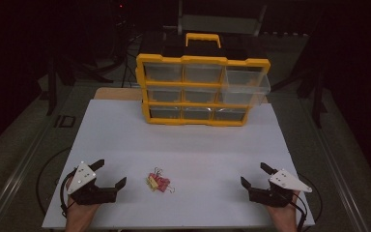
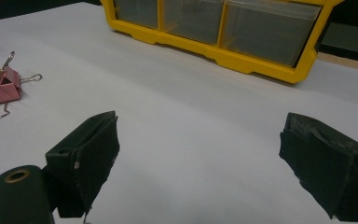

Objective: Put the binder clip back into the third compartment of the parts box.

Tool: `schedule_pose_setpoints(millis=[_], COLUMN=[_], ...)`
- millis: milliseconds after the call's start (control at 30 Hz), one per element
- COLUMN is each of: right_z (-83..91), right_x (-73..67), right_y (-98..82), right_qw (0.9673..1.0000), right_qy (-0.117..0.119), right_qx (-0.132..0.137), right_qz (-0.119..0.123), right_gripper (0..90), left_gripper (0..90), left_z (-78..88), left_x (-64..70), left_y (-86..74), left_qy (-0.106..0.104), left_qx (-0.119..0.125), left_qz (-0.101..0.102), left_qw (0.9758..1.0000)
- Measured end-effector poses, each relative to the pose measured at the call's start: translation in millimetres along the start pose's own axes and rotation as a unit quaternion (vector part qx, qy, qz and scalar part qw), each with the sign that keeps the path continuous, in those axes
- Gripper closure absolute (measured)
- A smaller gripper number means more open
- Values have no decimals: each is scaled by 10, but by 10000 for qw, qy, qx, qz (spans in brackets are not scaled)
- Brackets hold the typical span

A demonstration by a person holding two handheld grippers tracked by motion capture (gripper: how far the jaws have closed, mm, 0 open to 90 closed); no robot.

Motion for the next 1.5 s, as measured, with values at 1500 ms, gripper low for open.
schedule_pose_setpoints(millis=[1500], right_z=[50], right_x=[9], right_y=[-7], right_qw=[9999], right_qy=[-107], right_qx=[31], right_qz=[-61], right_gripper=[115], left_gripper=[233], left_z=[-96], left_x=[277], left_y=[230], left_qy=[-213], left_qx=[-116], left_qz=[23], left_qw=[9997])
Point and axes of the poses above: each handheld gripper's, and its own axes: z roughly backward along the jaws, y roughly out of its top, x roughly to its right, the point moved 9 cm from there along -z, roughly forward along the jaws, and after that the axes turned 5 degrees about y, right-handed, at the moved point
